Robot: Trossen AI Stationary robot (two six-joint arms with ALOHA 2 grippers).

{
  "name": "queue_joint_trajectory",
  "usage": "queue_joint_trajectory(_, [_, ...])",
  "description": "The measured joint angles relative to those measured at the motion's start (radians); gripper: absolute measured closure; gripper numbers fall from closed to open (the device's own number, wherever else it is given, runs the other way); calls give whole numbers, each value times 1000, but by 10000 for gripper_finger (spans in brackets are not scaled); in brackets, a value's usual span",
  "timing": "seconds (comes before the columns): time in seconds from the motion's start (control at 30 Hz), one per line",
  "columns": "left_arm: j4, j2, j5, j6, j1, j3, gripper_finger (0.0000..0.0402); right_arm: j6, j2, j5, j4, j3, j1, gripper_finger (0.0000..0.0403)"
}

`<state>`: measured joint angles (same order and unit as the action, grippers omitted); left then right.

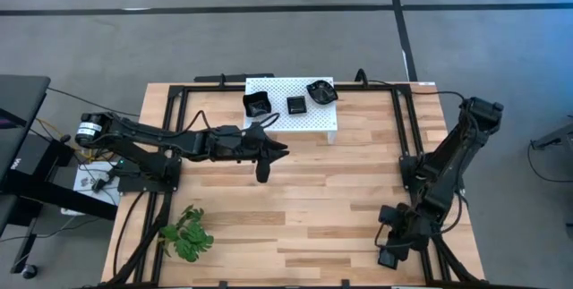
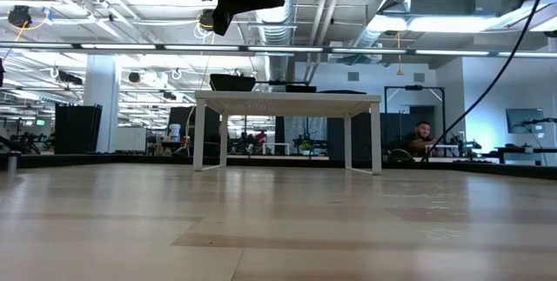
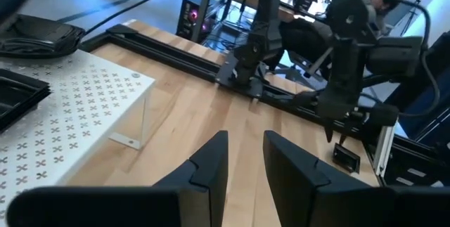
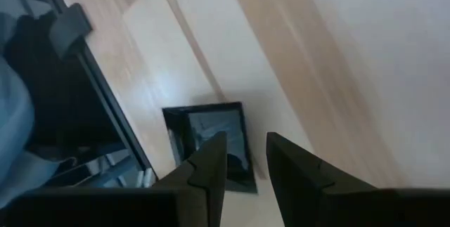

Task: Pick & Place Mini shaped plates
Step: Stack the square plate on top of the other square plates on the shelf

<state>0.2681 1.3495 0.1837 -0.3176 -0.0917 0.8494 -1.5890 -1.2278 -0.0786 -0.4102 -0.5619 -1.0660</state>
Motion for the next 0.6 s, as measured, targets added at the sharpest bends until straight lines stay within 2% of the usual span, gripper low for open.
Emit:
queue_joint_trajectory(0.33, [2,0,0,0,0,0,309,27,-110,63,120,39,-8,306])
queue_joint_trajectory(0.5, [2,0,1,0,-1,0,309,91,-187,157,199,35,-14,306])
queue_joint_trajectory(0.6, [3,0,1,0,-1,0,309,104,-214,163,202,34,-11,307])
